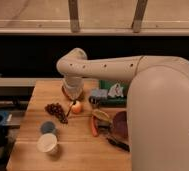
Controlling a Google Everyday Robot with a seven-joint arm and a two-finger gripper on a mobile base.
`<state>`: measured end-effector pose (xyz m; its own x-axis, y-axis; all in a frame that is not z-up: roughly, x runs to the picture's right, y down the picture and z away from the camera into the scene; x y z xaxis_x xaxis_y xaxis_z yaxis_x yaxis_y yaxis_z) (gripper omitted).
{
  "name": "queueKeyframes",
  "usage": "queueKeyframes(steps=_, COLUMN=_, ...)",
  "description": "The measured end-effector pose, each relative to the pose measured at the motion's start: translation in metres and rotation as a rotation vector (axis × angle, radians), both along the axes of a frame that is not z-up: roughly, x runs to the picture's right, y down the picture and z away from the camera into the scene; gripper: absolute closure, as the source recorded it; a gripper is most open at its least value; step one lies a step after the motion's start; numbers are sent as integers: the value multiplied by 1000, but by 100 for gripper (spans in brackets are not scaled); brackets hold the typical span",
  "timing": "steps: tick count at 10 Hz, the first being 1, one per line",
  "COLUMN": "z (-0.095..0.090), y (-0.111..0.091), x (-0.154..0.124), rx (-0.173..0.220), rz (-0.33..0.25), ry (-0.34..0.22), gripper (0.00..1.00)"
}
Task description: Place fork in paper cup
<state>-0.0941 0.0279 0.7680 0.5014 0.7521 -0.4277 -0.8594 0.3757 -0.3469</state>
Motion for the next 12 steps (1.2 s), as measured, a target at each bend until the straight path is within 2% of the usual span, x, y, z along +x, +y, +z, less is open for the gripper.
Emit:
queueKeyframes(steps=3, z=-24, y=-27, x=-15, rx=65, rz=-31, ry=-42, gripper=100)
queueKeyframes(steps=5, z=-40, y=-35, x=-23, rx=98, rz=-56, ry=-63, gripper=100)
queueKeyframes(steps=6, z=-55, y=-37, x=-31, rx=118, rz=-76, ry=-82, gripper=100)
queueKeyframes(steps=9, z=-86, y=-36, x=-41, rx=156, rz=-130, ry=-106, gripper=100)
queueKeyframes(steps=12, z=-112, y=-25, x=-45, rx=157, rz=-172, ry=-150, gripper=100)
